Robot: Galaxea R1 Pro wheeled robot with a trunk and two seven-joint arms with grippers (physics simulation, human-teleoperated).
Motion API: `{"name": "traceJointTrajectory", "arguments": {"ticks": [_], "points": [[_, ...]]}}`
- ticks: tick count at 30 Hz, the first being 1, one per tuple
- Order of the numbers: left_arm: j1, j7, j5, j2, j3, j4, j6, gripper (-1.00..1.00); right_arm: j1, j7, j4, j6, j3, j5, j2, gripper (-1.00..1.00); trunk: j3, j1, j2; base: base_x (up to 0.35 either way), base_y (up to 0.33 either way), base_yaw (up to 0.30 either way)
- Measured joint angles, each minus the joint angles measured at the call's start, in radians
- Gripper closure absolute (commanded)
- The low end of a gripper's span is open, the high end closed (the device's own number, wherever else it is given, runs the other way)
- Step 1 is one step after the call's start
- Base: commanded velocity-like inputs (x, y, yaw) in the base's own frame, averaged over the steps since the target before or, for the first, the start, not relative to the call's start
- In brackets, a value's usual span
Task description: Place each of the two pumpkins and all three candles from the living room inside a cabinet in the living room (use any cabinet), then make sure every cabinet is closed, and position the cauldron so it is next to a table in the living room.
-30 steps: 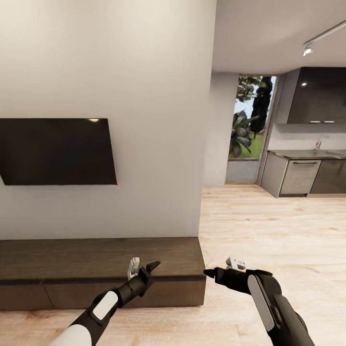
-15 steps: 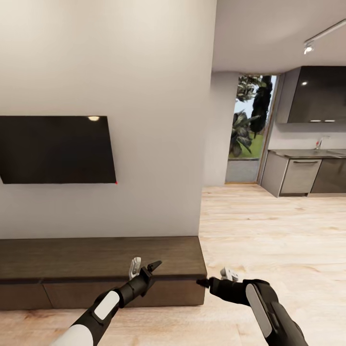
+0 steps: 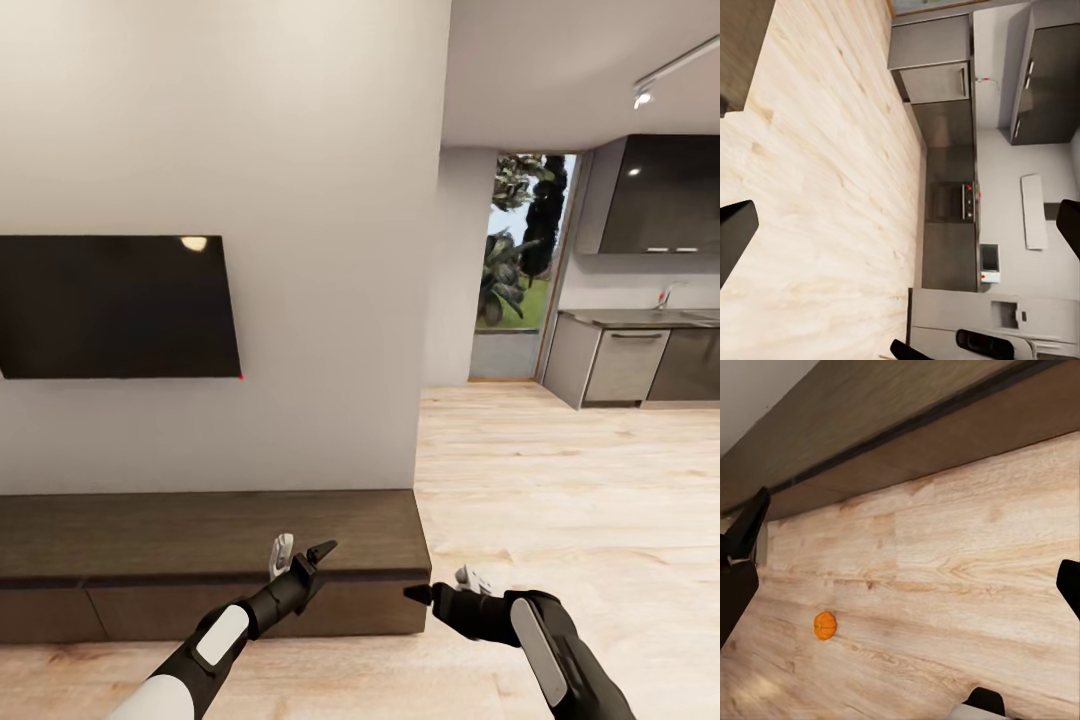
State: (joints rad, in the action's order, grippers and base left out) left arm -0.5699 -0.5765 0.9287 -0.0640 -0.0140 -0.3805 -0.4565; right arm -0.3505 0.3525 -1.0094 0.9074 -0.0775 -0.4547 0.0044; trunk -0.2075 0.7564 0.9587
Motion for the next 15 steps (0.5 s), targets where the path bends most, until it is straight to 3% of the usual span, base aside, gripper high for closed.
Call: {"name": "traceJointTrajectory", "arguments": {"ticks": [5, 15], "points": [[0.0, -0.007, 0.0, 0.0, 0.0, 0.0, 0.0, -1.0, 0.0, 0.0, 0.002, -0.001, 0.0, -0.022, 0.0, -1.0, -0.016, 0.019, 0.035, 0.0, 0.0, 0.0], [0.0, -0.008, 0.001, 0.0, -0.001, 0.0, 0.0, -1.0, 0.0, 0.001, 0.002, -0.003, 0.001, -0.028, 0.001, -1.0, -0.047, 0.058, 0.105, 0.0, 0.0, 0.0]]}}
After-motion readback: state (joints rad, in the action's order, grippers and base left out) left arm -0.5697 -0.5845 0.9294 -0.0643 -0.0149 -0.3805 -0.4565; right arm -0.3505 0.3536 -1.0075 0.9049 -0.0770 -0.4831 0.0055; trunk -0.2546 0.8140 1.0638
